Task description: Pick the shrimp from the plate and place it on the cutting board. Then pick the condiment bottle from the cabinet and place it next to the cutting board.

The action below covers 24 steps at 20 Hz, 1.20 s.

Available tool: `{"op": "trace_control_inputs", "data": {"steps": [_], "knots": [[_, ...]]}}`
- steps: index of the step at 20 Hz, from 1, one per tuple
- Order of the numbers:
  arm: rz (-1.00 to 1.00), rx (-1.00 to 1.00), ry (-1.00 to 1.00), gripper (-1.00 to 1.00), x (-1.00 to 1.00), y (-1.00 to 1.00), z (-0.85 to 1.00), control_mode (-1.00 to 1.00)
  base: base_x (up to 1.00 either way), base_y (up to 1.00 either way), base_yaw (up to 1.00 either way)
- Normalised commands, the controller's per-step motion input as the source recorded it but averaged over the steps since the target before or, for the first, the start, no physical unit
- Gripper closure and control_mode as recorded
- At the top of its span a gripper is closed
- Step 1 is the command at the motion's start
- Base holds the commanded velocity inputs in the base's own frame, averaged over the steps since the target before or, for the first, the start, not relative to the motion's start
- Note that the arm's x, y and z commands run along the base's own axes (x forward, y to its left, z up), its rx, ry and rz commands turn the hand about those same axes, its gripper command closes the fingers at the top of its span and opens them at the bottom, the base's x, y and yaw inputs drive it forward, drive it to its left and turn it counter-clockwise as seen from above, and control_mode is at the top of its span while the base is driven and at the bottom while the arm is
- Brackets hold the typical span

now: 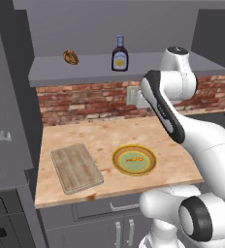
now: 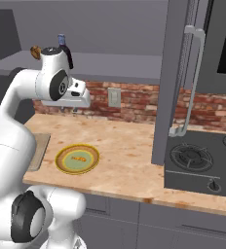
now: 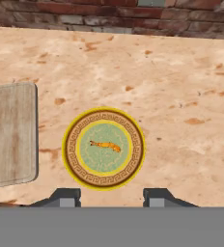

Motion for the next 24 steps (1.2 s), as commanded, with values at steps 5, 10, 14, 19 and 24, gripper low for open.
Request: {"op": "trace_control_inputs", "data": {"steps": [5, 10, 14, 19, 24], "knots": [[0.0, 0.0, 0.0, -1.0, -0.16, 0.0, 0.0, -1.0, 0.0, 0.0, 0.0], [0.03, 0.0, 0.0, -1.0, -0.26, 0.0, 0.0, -1.0, 0.0, 0.0, 0.0], [0.07, 0.0, 0.0, -1.0, -0.24, 0.0, -0.01, -1.0, 0.0, 0.0, 0.0], [0.09, 0.0, 0.0, -1.0, -0.17, 0.0, -0.1, -1.0, 0.0, 0.0, 0.0], [0.11, -0.01, 0.01, -1.0, -0.06, 0.0, -0.15, -1.0, 0.0, 0.0, 0.0]]}}
